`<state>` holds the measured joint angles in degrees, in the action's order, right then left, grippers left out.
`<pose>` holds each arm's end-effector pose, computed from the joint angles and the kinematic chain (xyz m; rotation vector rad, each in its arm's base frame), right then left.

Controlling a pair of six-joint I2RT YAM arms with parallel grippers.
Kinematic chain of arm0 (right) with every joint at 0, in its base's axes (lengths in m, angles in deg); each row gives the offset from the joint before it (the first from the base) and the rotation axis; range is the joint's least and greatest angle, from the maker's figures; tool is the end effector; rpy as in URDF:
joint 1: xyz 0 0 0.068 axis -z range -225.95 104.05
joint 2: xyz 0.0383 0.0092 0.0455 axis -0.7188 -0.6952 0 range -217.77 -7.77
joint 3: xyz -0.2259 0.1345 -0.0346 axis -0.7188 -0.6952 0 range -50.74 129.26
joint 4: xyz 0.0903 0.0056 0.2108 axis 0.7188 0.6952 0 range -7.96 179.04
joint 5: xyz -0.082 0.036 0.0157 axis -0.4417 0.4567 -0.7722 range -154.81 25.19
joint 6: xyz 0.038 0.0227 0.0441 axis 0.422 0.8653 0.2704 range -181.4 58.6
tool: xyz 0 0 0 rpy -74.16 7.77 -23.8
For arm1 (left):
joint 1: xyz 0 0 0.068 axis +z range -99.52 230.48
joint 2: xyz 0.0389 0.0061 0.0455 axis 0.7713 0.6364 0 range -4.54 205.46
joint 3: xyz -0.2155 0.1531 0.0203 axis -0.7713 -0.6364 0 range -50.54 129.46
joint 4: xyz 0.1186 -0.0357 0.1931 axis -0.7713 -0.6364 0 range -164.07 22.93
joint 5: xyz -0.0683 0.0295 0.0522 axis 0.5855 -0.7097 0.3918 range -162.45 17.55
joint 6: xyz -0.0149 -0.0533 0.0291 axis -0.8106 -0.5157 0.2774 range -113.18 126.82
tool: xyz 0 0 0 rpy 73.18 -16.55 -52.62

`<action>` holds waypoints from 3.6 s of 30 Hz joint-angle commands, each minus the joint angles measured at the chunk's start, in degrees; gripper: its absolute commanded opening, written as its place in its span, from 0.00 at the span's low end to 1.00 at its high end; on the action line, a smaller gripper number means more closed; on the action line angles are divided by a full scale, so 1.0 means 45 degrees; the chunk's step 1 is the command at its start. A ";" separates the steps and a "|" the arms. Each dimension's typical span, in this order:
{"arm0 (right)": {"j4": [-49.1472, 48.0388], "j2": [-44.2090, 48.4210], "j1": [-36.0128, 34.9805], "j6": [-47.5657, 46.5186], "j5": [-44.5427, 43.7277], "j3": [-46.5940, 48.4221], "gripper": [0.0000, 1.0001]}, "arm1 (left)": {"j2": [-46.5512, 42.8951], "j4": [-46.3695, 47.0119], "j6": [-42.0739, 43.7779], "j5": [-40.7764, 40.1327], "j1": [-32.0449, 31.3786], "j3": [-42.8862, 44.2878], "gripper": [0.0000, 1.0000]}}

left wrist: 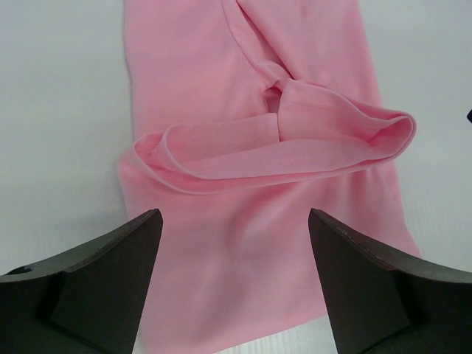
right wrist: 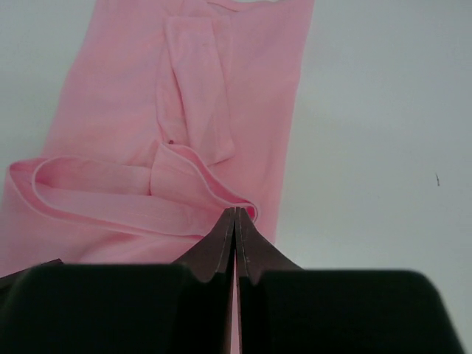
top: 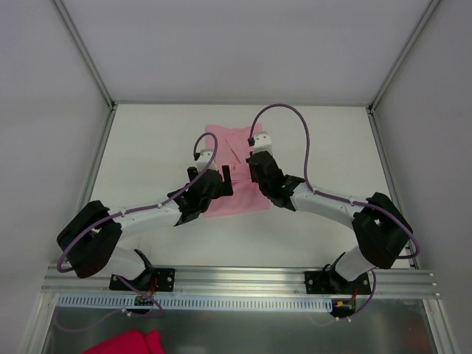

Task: Fold and stack the t-shirts
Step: Fold the folded rectangular tshirt in 1/3 of the way

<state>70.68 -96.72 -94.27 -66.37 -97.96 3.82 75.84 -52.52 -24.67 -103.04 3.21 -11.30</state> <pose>0.2374 0.2274 0.2557 -0.5091 1.8356 -0.0603 0.2065 -0.1878 0.2212 -0.0590 1.9824 -0.3530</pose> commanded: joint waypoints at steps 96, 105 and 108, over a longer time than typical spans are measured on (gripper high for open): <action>-0.1245 -0.1932 -0.0669 -0.0400 0.2307 -0.2242 0.01 | 0.0303 0.1495 0.2562 0.2267 0.1656 0.2060 0.77; -0.1618 -0.0783 -0.0903 0.0498 0.3478 -0.4272 0.01 | -0.1083 0.1065 0.2758 0.1778 0.1656 0.1650 0.79; -0.1228 -0.0023 -0.2012 0.1064 0.3169 -0.4995 0.01 | -0.1882 0.0792 0.2797 0.1583 0.1656 0.1475 0.79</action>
<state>60.56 -99.71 -98.95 -65.17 -85.57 -14.89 71.88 -48.52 -13.52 -93.55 10.71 -3.93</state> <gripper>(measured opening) 0.015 0.790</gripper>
